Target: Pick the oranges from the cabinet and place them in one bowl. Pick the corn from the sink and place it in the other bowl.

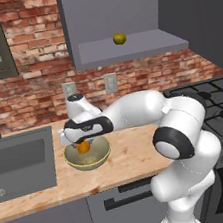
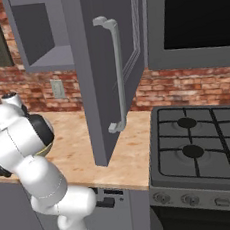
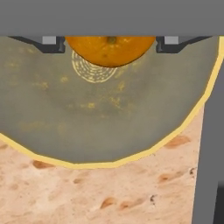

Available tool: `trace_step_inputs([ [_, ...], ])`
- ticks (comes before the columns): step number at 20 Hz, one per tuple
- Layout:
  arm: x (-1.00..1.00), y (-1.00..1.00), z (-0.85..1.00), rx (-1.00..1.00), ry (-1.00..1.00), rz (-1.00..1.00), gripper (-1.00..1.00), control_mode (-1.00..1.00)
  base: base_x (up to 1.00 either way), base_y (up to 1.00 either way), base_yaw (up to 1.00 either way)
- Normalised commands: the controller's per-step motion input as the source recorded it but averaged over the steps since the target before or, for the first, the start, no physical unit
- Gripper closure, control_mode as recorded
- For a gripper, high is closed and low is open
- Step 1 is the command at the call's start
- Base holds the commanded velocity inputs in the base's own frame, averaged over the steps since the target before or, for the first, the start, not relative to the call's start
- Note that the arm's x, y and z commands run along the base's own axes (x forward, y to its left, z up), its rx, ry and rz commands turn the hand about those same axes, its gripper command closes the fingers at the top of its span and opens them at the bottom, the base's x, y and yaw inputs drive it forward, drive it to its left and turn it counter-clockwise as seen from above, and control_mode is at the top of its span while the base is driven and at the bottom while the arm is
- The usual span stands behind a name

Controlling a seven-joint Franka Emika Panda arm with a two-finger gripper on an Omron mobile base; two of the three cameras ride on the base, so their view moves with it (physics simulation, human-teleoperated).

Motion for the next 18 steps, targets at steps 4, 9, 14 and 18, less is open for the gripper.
trace_step_inputs([
  [4, -0.02, 0.0, -0.14, 0.0, 0.0, 0.0, 1.0, -1.0, 0.0, 0.0, 0.0],
  [9, -0.11, 0.0, -0.02, 0.0, 0.0, 0.0, 1.0, -1.0, 0.0, 0.0, 0.0],
  [14, 0.0, 0.0, -0.23, 0.0, 0.0, 0.0, 1.0, -1.0, 0.0, 0.0, 0.0],
  [18, 0.0, -0.02, -0.23, 0.0, 0.0, 0.0, 1.0, -1.0, 0.0, 0.0, 0.0],
])
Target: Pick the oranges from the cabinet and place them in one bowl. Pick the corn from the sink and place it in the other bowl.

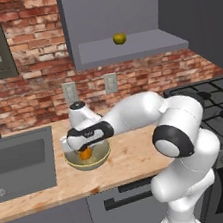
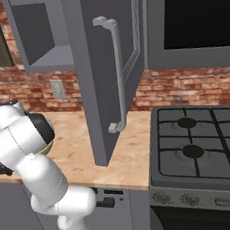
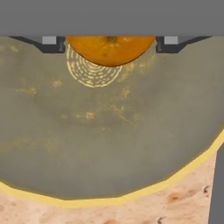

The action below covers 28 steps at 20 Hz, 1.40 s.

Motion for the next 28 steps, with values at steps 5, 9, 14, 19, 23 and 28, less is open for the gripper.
trace_step_inputs([
  [5, 0.0, -0.04, -0.23, 0.0, 0.0, 0.0, 1.0, -1.0, 0.0, 0.0, 0.0],
  [9, 0.0, 0.0, -0.07, 0.0, 0.0, 0.0, 1.0, -1.0, 0.0, 0.0, 0.0],
  [14, 0.0, 0.0, 0.0, 0.0, 0.0, 0.0, -1.0, -1.0, 0.0, 0.0, 0.0],
  [19, 0.01, 0.0, 0.0, 0.0, 0.0, 0.0, -1.0, -1.0, 0.0, 0.0, 0.0],
  [23, 0.09, 0.0, 0.0, 0.0, 0.04, 0.0, -1.0, -1.0, 0.0, 0.0, 0.0],
  [28, 0.12, 0.0, 0.01, 0.0, 0.01, 0.0, -1.0, -1.0, 0.0, 0.0, 0.0],
])
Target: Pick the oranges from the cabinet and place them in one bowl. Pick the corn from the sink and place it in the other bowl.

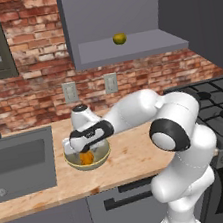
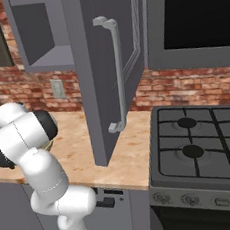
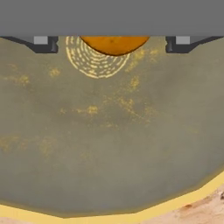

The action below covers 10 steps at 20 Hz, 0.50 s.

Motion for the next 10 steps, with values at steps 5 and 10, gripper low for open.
trace_step_inputs([
  [5, -0.03, 0.0, 0.21, 0.0, 0.0, 0.0, -1.0, -1.0, 0.0, 0.0, 0.0],
  [10, -0.28, 0.0, 0.31, 0.0, -0.05, 0.0, -1.0, -1.0, 0.0, 0.0, 0.0],
])
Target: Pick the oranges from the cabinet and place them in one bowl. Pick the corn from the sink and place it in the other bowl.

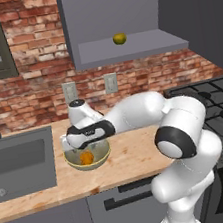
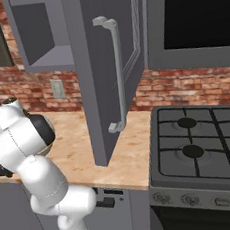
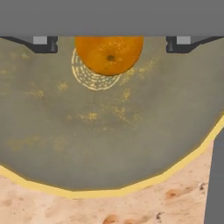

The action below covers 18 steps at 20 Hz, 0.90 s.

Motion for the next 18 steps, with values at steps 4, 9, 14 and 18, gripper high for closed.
trace_step_inputs([
  [4, -0.4, 0.0, 0.35, 0.0, -0.06, 0.0, -1.0, -1.0, 0.0, 0.0, 0.0],
  [9, -0.51, -0.04, 0.32, 0.0, -0.05, 0.0, -1.0, -1.0, 0.0, 0.0, 0.0],
  [14, -0.61, -0.16, 0.32, 0.01, -0.03, 0.0, -1.0, -1.0, 0.0, 0.0, 0.0],
  [18, -0.84, -0.32, 0.32, 0.05, -0.08, 0.0, -1.0, -1.0, 0.0, 0.0, 0.0],
])
